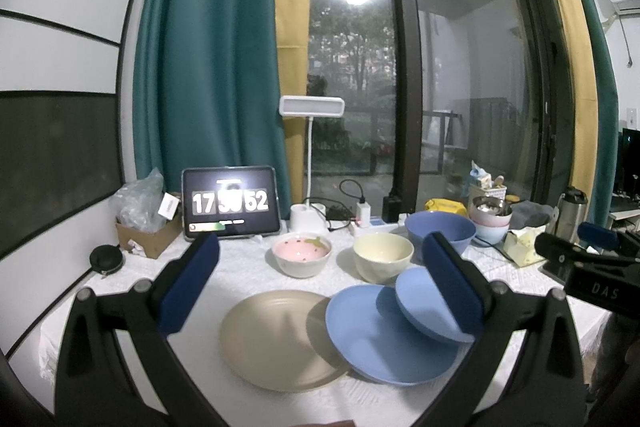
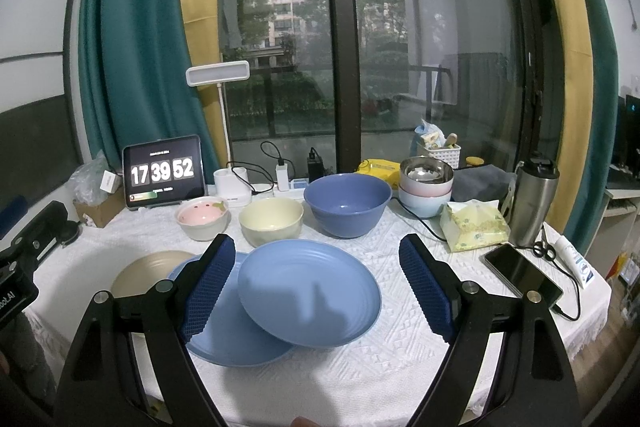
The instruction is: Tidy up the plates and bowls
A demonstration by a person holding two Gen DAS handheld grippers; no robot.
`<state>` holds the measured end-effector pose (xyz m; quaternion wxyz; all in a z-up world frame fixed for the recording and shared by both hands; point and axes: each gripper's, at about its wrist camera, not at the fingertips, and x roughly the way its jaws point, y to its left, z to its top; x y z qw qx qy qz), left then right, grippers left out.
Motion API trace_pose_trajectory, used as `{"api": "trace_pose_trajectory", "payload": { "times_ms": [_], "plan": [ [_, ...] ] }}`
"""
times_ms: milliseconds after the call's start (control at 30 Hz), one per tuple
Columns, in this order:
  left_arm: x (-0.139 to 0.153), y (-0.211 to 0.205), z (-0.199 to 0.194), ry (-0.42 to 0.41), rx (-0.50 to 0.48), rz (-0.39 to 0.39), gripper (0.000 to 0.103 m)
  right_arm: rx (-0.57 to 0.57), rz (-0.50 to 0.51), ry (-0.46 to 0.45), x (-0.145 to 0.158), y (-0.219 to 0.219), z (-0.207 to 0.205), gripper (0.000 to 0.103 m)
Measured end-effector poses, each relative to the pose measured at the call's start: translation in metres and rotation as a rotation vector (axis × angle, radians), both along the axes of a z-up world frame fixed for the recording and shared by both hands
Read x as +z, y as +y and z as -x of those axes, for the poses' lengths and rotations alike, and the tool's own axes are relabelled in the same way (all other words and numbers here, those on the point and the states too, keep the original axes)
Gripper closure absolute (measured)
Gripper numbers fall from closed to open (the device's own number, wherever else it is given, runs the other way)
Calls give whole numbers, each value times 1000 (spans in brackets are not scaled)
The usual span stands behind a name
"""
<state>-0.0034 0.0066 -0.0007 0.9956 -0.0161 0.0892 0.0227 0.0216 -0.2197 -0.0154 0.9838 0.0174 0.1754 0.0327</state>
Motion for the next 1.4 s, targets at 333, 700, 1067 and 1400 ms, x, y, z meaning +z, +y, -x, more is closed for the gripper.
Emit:
{"api": "trace_pose_trajectory", "payload": {
  "times_ms": [333, 700, 1067, 1400],
  "plan": [
    [0, -1, 0, 3, -1, 0, 1, 0, -2, 3, 0, 2, 2, 16],
    [-3, -5, -3, 17, -8, -7, 1, 0, -7, 13, -7, 4, 1, 16],
    [-19, -30, -41, 107, -43, -45, 1, -21, -41, 99, -32, -15, -23, 16],
    [-45, -64, -91, 234, -65, -105, 1, -31, -95, 207, -68, -44, -67, 16]
  ]
}}
